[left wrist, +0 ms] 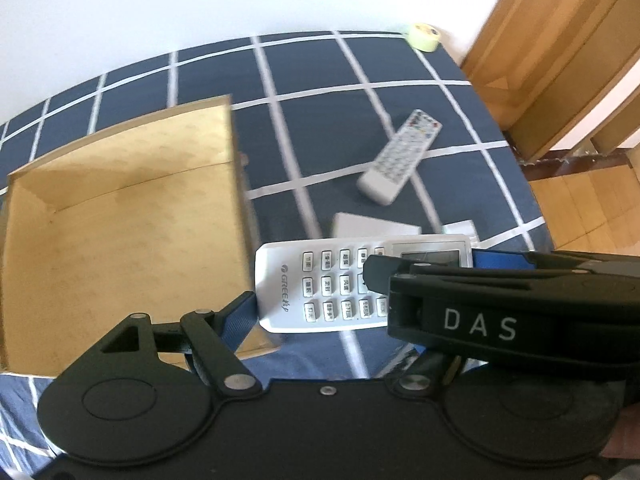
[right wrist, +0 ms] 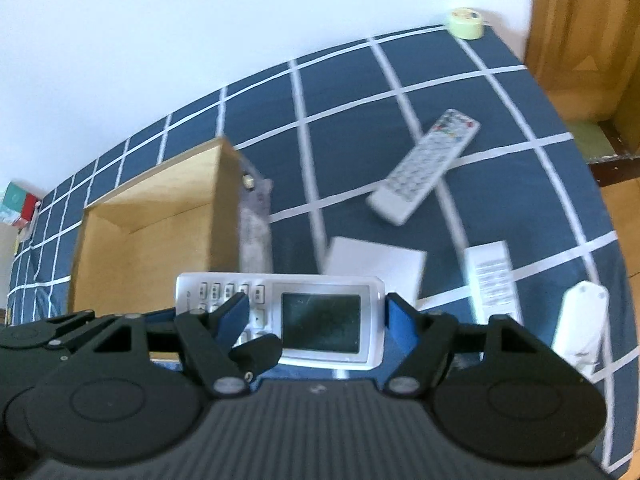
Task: Organize objects
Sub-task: 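Lift the handset remote with the right gripper and carry it over the box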
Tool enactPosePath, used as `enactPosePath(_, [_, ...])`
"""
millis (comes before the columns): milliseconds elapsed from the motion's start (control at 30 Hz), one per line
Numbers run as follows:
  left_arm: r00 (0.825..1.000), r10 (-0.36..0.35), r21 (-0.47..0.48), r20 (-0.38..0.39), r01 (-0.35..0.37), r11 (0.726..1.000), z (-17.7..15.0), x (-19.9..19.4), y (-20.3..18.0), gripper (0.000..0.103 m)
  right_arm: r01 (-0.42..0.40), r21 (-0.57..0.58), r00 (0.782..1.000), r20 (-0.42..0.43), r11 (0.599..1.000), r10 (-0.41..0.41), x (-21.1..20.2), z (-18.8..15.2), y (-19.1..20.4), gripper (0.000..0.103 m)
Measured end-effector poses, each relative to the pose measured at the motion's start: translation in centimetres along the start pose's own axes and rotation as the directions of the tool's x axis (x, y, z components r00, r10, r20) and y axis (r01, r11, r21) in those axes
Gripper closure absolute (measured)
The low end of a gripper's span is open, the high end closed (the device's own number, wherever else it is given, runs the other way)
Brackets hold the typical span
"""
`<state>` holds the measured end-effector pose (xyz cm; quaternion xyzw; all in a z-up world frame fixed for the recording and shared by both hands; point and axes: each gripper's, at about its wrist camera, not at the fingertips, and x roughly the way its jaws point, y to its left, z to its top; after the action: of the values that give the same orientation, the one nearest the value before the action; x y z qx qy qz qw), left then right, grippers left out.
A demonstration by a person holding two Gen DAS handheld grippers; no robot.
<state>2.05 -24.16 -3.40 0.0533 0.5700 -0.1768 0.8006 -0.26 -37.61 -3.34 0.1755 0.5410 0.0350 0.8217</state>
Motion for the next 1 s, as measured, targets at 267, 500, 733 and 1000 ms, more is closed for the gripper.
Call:
enactPosePath(267, [1.000,0.006,-0.019,0.017,-0.005,1.000,-1.2,-1.6,6.2,0.029,-0.007,-0.026,1.000,0.004,1.000,0.007,1.5,-0.7,6.4,0.030])
enactPosePath(500, [0.999,0.013,-0.042,0.032,-0.012,0.999,-1.9,-2.6,11.1,0.029,-0.015,-0.058,1.000,0.001,0.998,0.015,3.2,-1.0,11.6,0.030])
enactPosePath(733, [0.999,0.018,-0.083,0.034,-0.015,0.996,-1.9,-2.8,15.7,0.029,-0.022,-0.096,1.000,-0.016,0.995,0.020,5.4,-0.6,15.9,0.030])
enactPosePath(1000, [1.000,0.007,-0.129,0.028,-0.004,0.992,-0.6,-1.6,19.7,0.029,-0.015,-0.132,0.999,-0.043,0.991,0.009,8.4,1.1,19.2,0.030])
